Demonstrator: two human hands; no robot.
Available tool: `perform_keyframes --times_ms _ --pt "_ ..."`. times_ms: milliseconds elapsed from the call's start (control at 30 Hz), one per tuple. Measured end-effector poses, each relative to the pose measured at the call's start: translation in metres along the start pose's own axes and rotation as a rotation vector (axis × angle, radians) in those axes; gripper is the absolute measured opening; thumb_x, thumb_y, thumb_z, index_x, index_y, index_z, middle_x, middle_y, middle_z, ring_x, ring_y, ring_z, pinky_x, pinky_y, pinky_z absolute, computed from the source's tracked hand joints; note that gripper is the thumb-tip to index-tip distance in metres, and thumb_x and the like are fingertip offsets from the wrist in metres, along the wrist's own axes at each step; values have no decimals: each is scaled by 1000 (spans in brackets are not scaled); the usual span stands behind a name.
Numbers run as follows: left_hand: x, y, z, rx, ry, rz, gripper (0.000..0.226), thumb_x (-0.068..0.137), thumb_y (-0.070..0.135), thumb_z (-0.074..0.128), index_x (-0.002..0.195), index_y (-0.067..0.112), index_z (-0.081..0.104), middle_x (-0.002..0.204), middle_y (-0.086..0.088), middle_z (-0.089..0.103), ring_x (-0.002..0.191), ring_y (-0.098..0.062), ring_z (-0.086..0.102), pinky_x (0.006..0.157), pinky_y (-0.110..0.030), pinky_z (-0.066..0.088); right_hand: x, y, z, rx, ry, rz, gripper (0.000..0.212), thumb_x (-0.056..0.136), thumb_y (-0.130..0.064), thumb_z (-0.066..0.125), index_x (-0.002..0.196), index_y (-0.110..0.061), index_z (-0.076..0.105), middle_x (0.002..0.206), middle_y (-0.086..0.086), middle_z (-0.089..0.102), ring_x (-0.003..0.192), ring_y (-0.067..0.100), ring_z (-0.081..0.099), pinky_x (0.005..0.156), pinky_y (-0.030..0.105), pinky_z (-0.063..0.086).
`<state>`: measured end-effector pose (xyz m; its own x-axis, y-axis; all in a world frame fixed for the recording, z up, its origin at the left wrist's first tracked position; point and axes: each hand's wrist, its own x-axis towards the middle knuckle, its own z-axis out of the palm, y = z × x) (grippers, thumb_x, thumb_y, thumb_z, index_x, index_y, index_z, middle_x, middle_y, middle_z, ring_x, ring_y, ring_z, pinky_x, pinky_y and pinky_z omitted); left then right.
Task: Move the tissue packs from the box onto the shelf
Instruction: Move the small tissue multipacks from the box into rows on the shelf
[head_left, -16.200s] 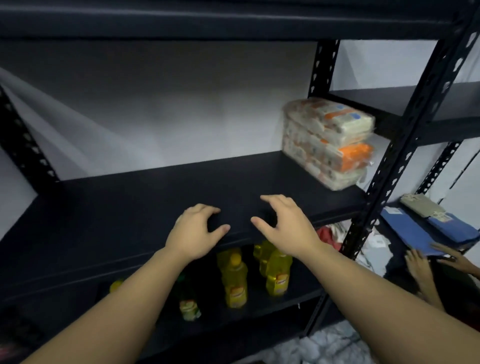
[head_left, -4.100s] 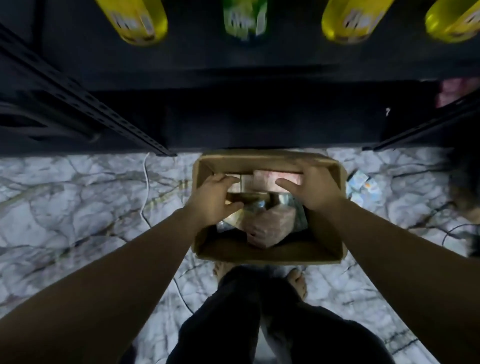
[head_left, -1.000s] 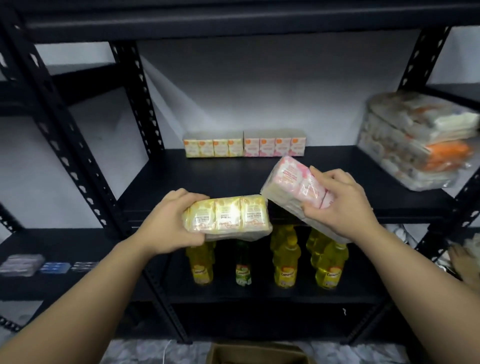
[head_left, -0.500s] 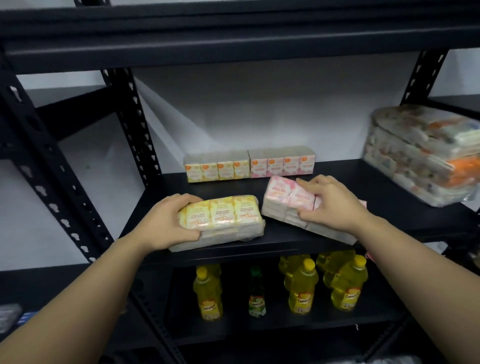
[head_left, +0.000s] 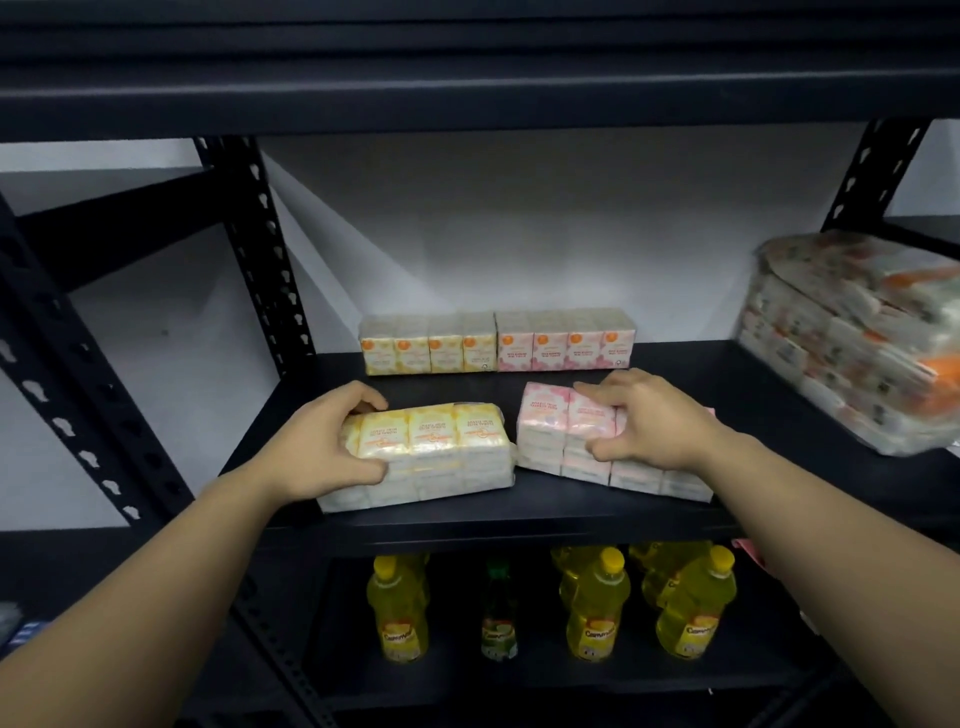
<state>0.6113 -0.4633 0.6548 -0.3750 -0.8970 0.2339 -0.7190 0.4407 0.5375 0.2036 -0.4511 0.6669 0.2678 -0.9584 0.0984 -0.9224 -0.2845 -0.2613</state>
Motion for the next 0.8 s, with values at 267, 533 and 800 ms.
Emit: perform_keyframes --times_ms 267,533,800 --pt "-14 -5 0 34 87 33 59 60 56 78 115 40 63 116 24 48 111 1 50 94 -23 44 7 -25 0 -25 52 -126 84 71 -64 74 146 -34 53 148 -12 53 135 13 46 113 35 39" --pt "-18 -17 -9 18 98 84 49 69 59 84 110 42 63 110 23 55 106 -1 55 91 -30 50 30 -91 22 43 14 -287 61 87 -59 69 143 -36 55 141 -16 55 129 7 44 108 31 38" --pt "8 -26 -21 -39 54 -54 33 75 67 73 96 42 69 100 24 70 95 1 66 86 -33 55 48 -98 27 130 27 -142 27 96 -57 58 111 -36 63 108 -13 63 101 10 57 89 39 52"
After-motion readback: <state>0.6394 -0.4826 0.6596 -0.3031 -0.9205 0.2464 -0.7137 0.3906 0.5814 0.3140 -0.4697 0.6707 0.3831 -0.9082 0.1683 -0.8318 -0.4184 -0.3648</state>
